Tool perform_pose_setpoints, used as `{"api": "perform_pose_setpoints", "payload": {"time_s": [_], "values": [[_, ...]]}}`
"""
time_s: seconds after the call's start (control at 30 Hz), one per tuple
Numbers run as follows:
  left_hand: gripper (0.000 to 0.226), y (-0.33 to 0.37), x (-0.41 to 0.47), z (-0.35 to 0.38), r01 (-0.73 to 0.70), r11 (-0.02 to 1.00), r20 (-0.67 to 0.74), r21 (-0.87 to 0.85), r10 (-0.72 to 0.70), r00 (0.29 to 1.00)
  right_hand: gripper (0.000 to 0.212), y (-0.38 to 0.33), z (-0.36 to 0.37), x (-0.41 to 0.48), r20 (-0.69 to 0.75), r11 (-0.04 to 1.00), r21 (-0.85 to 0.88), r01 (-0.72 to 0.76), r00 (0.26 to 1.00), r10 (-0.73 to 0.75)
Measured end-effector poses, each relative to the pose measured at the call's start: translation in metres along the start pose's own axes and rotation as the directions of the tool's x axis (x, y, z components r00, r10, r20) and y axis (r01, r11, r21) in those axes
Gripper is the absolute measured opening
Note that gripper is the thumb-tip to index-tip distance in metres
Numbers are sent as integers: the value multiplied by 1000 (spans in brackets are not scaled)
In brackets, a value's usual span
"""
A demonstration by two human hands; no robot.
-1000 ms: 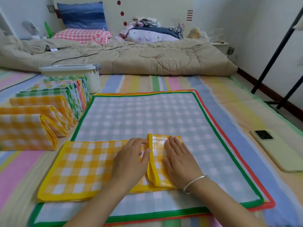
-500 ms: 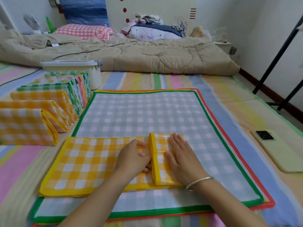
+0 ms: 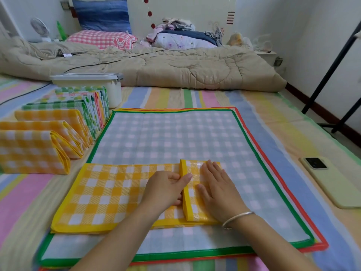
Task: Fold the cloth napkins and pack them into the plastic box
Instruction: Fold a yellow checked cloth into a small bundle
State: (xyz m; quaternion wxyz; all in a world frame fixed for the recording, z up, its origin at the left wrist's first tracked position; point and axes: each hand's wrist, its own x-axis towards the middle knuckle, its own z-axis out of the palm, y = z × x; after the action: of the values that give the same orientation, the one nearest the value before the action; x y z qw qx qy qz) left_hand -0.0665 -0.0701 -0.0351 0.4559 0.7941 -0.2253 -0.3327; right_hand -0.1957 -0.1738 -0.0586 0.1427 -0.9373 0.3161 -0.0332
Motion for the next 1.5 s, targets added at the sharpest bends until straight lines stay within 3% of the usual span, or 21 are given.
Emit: {"api": "perform_pose_setpoints", "payload": {"time_s": [0.07,0.13,0.2,0.27,0.33,0.43,0.53,0.73,1.0,1.1,1.2,1.23,1.37,1.5], "values": [[58,0,-1,2,-19,997,-5,75,20,1000,61,0,1,2,-1,1000,-9,3,1000,-3],[49,-1,-2,2,-54,982,-1,184,55,998,65,0,4,3,-17,1000,-23,6,1000,-6],[37,-1,-3,3,-110,930,-2,349,118,993,84,1,11,3,-26,999,-49,22,999,-23],[36,7,-10,4,-161,705,1,690,221,975,92,0,20,2,-43,998,-64,7,999,-9],[48,12,-13,9,-155,419,7,895,334,943,81,0,27,3,-94,994,-109,-1,996,-10],[76,11,-9,18,-277,240,145,930,455,879,62,0,33,4,-92,989,-142,-41,995,29],[71,0,7,16,-450,72,381,890,424,822,68,3,37,4,-140,986,-166,-33,990,9],[111,-23,29,-24,-600,126,578,790,176,797,57,8,45,2,-215,974,-225,-23,976,-26],[127,-29,34,-25,-638,150,607,755,206,767,58,9,46,3,-208,971,-237,-9,977,-42],[104,-26,29,-30,-630,273,559,727,298,774,68,9,41,2,-146,977,-210,-24,989,-7],[57,-34,32,-60,-550,549,354,629,427,832,72,12,38,2,-162,983,-183,20,986,-50],[47,-39,35,-76,-518,577,267,632,465,844,70,11,35,2,-156,981,-188,46,985,-76],[38,-56,47,-149,-296,578,15,761,440,898,53,-2,7,11,-256,962,-248,111,951,-176],[34,-52,54,-186,-239,539,50,808,340,939,55,-32,-5,26,-169,942,-175,286,934,-315]]}}
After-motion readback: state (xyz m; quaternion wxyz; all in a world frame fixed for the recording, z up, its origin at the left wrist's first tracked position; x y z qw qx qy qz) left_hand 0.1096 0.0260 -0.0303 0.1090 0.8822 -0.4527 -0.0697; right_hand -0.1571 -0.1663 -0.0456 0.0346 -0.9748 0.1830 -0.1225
